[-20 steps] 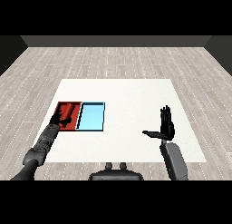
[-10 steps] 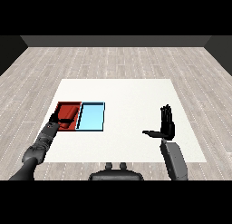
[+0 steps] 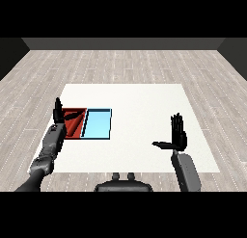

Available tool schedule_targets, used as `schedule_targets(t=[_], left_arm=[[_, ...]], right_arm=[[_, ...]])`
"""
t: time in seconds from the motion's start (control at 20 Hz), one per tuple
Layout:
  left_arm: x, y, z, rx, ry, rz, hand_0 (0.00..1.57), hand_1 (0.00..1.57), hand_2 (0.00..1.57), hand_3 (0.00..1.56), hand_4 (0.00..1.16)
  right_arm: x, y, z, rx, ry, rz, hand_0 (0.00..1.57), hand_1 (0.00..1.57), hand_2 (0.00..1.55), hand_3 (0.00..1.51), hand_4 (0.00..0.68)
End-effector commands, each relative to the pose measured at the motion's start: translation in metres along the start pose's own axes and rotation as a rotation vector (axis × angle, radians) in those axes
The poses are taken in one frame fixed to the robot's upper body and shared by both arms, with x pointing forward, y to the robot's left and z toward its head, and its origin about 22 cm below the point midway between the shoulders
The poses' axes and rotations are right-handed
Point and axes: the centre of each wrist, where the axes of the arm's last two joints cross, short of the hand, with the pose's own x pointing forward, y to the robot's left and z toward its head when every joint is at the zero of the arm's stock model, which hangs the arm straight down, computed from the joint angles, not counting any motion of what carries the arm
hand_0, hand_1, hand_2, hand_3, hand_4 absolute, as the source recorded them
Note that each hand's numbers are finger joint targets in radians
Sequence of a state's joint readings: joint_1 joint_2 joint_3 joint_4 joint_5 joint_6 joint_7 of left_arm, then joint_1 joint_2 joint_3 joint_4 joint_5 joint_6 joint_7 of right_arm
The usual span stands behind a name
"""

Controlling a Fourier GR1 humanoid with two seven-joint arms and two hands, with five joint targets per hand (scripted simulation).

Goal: Pick the red can and put it in the red box

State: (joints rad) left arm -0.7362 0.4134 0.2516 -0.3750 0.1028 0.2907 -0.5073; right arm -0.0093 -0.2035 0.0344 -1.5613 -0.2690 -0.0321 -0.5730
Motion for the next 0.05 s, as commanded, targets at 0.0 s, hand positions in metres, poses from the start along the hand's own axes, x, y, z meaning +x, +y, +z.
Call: schedule_targets(t=[0.0], left_arm=[[0.0137,-0.0119,0.0031,-0.024,-0.251,0.203,0.00,0.00,0.00,0.00,0.00]], right_arm=[[-0.0041,0.0001,0.0090,0.026,0.000,-0.020,0.00,0.00,0.00,0.00,0.000]])
